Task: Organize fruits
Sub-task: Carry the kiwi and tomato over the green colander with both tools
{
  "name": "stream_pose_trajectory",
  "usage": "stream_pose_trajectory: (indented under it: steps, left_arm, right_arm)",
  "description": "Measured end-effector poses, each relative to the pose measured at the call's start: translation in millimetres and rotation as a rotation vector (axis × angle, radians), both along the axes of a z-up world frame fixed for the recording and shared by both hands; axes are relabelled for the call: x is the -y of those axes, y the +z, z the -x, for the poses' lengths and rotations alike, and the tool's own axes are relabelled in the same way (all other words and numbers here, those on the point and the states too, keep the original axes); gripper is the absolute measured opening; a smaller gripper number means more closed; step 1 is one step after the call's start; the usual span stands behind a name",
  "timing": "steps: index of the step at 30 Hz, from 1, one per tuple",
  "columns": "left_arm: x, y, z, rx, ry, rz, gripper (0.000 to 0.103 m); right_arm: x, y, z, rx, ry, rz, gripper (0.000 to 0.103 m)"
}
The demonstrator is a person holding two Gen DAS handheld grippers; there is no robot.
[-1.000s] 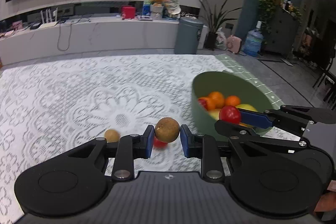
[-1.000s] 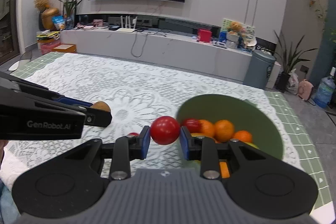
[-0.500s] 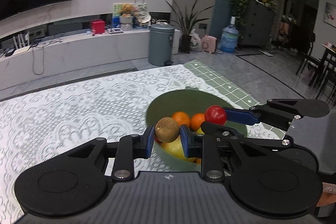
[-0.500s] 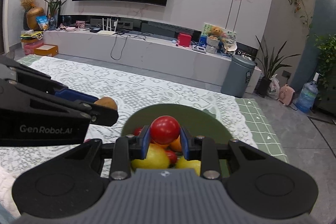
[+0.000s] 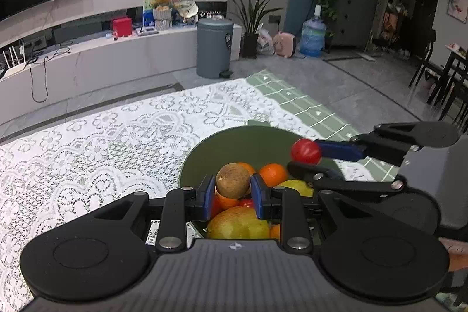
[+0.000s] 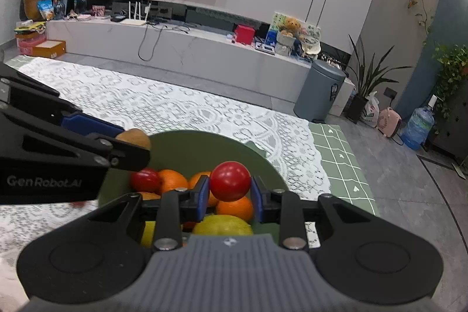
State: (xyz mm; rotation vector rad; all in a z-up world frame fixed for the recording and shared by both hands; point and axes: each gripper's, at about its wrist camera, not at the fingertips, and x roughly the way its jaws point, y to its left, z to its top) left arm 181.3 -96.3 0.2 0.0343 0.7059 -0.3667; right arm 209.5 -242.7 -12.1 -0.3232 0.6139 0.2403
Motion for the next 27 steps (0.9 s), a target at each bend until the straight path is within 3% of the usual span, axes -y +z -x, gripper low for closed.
stream_pose_trajectory:
  steps: [11,27]
  left_arm:
    - [6.6,-19.4,-26.4,-0.082,-0.026,-0.015,0.030]
    - [12.8,-41.9,-41.5,-0.118,-0.037,-0.049,0.030]
  right_arm:
    - [9.4,-22.1,-31.4,-0.057,-0.005,0.040,0.027]
    - [7.6,-45.7,-48.9,-0.105,0.011,0.059,0.027]
